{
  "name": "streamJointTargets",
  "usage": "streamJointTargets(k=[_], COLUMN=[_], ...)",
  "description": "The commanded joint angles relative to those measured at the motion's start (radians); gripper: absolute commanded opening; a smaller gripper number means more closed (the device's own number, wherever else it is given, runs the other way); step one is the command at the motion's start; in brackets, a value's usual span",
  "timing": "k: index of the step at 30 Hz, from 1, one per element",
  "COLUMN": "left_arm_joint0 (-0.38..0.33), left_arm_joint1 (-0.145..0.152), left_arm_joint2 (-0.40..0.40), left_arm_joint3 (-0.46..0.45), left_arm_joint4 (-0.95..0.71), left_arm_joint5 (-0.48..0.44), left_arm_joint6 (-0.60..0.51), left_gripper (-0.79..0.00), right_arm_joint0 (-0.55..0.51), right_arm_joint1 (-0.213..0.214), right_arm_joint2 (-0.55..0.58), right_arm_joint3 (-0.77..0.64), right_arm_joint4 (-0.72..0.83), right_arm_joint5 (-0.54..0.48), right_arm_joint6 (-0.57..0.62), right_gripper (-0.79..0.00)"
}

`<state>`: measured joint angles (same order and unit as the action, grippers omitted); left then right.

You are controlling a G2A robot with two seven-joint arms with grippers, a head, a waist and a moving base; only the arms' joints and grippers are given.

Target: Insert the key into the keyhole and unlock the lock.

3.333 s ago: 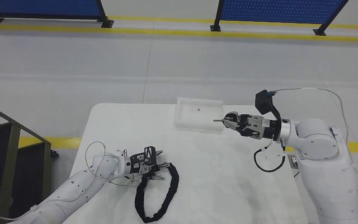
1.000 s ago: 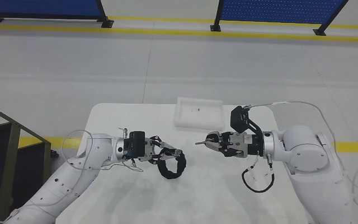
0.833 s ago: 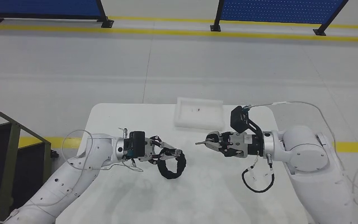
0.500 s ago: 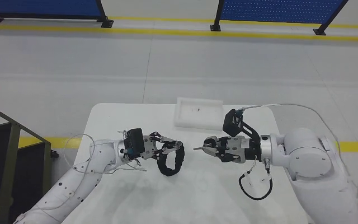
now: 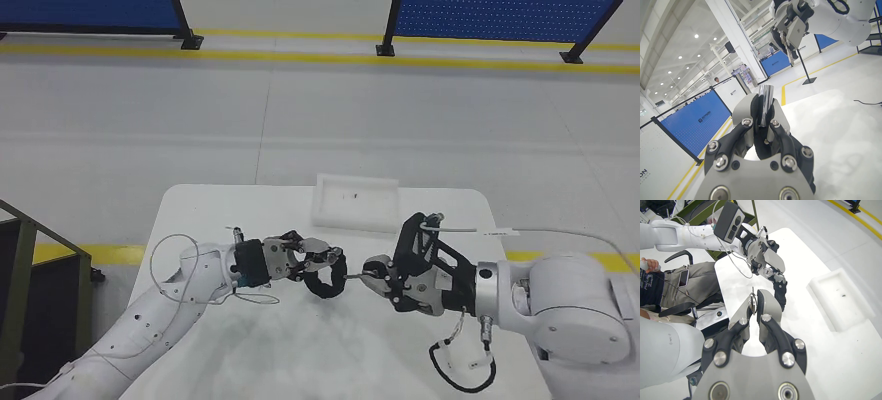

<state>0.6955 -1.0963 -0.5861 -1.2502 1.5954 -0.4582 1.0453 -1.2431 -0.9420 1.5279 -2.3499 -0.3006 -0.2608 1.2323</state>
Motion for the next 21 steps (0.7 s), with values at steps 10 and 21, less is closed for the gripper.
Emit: streamJointTargets(k=[10, 21], left_arm_joint0=[-0.024, -0.016], left_arm_joint1=[-0.05, -0.072], left_arm_joint2=[0.016, -0.007], left_arm_joint3=[0.042, 0.055], left_arm_joint4=[0.054, 0.067], left_arm_joint5=[0.117, 0.132], left_arm_joint6=[-0.027, -0.073], left_gripper=[-0.785, -0.785], right_arm_joint0=[0.032, 0.06], right_arm_joint1=[0.004, 0.006], right_arm_joint2=[-0.069, -0.122], right_arm_joint3=[0.0, 0.0], right_arm_joint4=[-0.155, -0.258], right_arm_joint5=[0.079, 0.149], right_arm_joint6=[-0.049, -0.073], right_gripper=[-0.785, -0.785])
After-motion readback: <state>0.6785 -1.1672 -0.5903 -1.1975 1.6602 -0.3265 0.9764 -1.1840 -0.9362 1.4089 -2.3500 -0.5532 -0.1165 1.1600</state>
